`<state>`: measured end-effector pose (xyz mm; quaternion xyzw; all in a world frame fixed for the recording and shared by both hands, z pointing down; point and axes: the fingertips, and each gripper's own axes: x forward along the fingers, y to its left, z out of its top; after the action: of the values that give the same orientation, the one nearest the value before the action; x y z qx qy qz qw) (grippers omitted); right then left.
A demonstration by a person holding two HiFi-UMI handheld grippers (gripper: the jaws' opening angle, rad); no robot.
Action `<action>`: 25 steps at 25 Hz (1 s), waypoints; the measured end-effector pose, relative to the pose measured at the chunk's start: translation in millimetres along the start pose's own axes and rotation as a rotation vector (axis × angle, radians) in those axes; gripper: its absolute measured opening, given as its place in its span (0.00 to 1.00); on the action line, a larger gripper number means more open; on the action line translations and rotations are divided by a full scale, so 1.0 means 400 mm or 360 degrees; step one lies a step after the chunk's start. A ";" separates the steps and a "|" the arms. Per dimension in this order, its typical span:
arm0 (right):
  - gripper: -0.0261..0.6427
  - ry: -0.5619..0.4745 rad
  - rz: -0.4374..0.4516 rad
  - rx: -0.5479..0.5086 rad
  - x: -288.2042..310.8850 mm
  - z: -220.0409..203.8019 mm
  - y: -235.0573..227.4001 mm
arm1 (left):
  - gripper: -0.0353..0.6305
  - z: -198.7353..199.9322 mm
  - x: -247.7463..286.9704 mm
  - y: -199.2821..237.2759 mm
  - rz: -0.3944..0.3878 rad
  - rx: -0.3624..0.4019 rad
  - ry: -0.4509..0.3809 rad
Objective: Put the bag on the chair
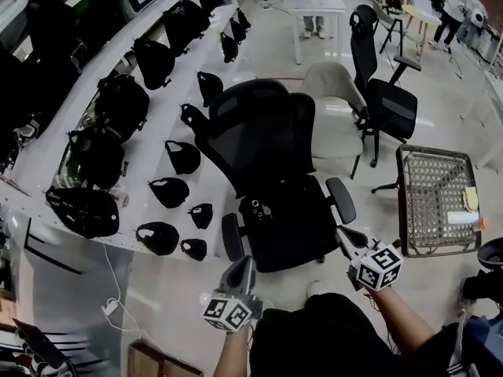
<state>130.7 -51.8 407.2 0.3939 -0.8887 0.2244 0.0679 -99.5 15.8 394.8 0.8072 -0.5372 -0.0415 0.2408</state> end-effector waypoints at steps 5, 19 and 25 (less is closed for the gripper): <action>0.04 -0.0094 -0.0042 -0.0113 -0.005 0.094 0.031 | 0.08 0.025 -0.024 0.029 0.0110 0.0033 -0.0014; 0.04 -0.0072 0.0035 -0.0274 -0.007 0.083 0.040 | 0.08 0.039 -0.004 0.013 0.0211 0.0097 -0.0130; 0.04 -0.0052 0.0025 -0.0269 -0.023 0.064 0.006 | 0.08 0.018 -0.004 -0.017 0.0226 0.0111 -0.0123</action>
<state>136.6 -55.8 380.8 0.3835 -0.9086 0.1425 0.0847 -96.8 17.1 385.3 0.7727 -0.6032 -0.0369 0.1940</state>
